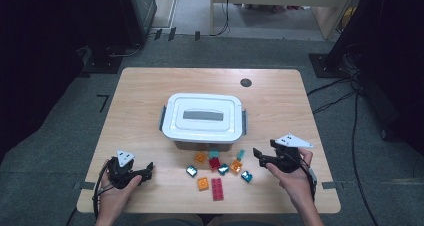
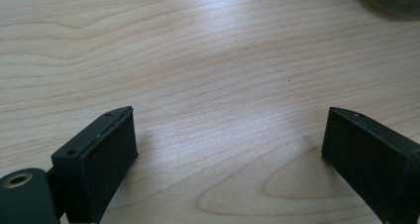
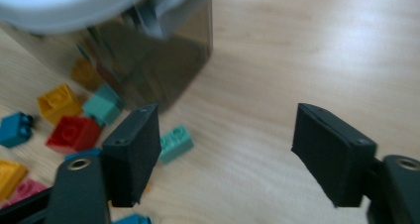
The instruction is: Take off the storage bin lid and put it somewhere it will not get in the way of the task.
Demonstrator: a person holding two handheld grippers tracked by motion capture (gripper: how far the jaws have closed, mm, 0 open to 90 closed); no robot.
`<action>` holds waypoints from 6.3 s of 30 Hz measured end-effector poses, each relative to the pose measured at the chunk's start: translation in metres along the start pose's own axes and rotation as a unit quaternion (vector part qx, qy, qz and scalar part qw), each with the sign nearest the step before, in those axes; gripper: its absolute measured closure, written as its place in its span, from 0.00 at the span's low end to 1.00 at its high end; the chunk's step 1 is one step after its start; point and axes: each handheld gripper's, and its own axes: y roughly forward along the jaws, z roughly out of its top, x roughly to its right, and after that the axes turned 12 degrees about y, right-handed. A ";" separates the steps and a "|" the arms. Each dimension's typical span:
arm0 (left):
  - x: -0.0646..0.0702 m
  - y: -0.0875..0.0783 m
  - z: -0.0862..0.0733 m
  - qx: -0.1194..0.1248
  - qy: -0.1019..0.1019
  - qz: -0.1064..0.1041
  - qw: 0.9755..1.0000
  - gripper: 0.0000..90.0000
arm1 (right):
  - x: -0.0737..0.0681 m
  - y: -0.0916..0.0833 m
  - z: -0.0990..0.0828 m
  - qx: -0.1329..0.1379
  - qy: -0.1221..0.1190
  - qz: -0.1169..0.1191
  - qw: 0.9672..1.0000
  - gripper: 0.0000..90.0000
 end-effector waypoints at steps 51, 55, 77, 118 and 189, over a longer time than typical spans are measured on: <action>-0.018 0.000 -0.004 0.003 0.007 -0.008 1.000 0.08 | -0.102 0.121 0.146 -0.116 -0.304 0.283 0.902 0.73; -0.018 0.000 -0.004 0.004 0.007 -0.008 1.000 0.08 | -0.106 0.125 0.148 -0.125 -0.312 0.285 0.898 0.72; -0.018 0.000 -0.004 0.005 0.005 -0.009 1.000 0.08 | -0.102 0.133 0.146 -0.123 -0.336 0.298 0.885 0.75; -0.017 0.000 -0.004 0.004 0.006 -0.008 1.000 0.08 | -0.086 0.103 0.156 -0.113 -0.264 0.249 0.925 0.76; -0.017 0.000 -0.003 0.002 0.004 -0.005 1.000 0.08 | 0.070 0.023 0.102 -0.028 -0.077 0.051 0.995 0.76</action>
